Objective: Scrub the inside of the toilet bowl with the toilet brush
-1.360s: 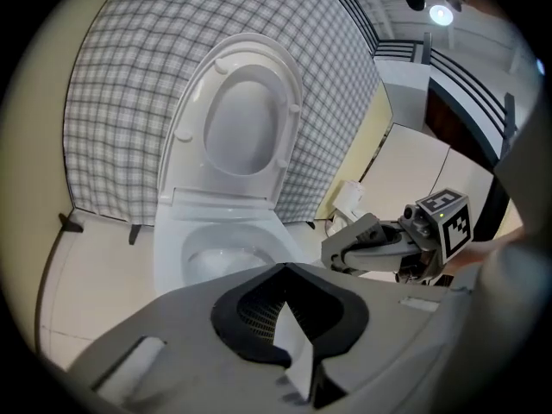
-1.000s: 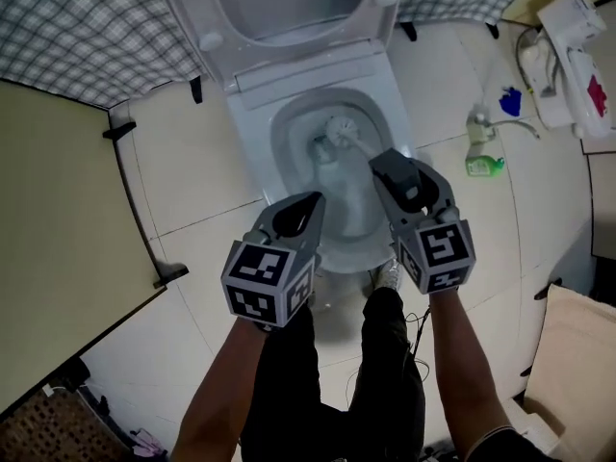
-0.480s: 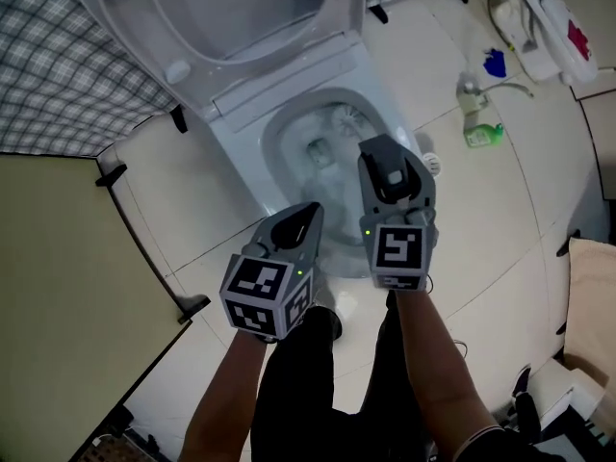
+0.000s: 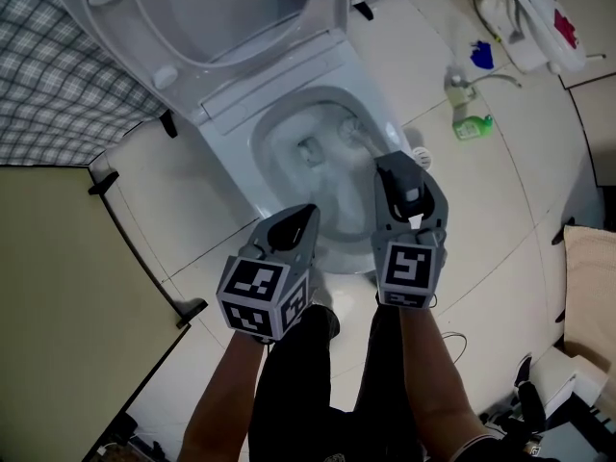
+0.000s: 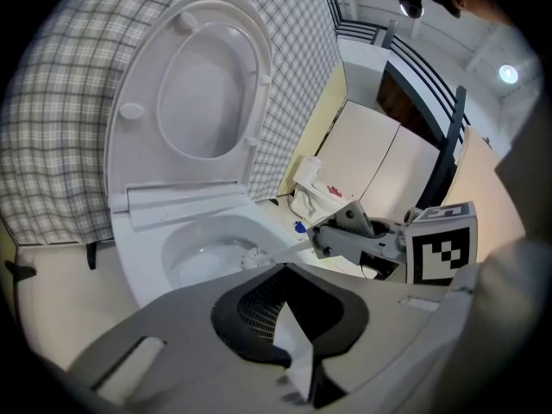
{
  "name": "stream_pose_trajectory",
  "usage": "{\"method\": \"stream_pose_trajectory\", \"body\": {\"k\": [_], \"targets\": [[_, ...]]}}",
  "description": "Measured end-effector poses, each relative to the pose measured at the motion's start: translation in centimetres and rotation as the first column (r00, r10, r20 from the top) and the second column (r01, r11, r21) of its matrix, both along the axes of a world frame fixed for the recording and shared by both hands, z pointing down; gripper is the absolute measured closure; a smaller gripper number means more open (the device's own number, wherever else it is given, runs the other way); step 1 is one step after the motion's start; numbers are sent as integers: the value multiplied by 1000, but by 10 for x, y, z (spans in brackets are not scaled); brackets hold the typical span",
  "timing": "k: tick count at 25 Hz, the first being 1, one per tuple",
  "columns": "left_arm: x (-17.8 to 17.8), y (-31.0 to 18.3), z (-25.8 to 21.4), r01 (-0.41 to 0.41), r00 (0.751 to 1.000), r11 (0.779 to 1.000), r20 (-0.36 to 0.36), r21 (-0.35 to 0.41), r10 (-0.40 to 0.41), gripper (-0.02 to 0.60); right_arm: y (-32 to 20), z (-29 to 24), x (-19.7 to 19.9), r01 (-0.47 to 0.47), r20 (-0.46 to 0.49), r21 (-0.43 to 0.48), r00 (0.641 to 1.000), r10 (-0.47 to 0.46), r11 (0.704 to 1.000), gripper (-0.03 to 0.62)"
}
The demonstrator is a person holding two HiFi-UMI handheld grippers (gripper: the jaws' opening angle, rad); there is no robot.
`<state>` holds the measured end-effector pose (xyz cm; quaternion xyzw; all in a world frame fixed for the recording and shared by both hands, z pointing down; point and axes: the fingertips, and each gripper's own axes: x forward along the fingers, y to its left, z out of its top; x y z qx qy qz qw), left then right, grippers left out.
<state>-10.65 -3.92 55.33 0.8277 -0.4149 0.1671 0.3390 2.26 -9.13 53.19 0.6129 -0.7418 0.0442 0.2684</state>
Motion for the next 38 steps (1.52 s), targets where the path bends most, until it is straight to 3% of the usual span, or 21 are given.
{"method": "stream_pose_trajectory", "body": {"k": [12,22,31,38], "targets": [[23,19,-7,-36,999,999,-6,-8,36,572,83,-2,27,-88,-16,-128,996,87,988,376],[39,45,-12,-44,999,998,-16,-35,44,572,138,-6,32,-97,-11,-249,995,97,964,376],[42,53,-21,2,1000,999,-24,-34,-3,572,173,-8,23,-11,15,-337,1000,17,942,376],[25,53,-24,77,997,997,-8,-28,-77,572,121,-20,7,127,89,-260,990,-107,957,376]]}}
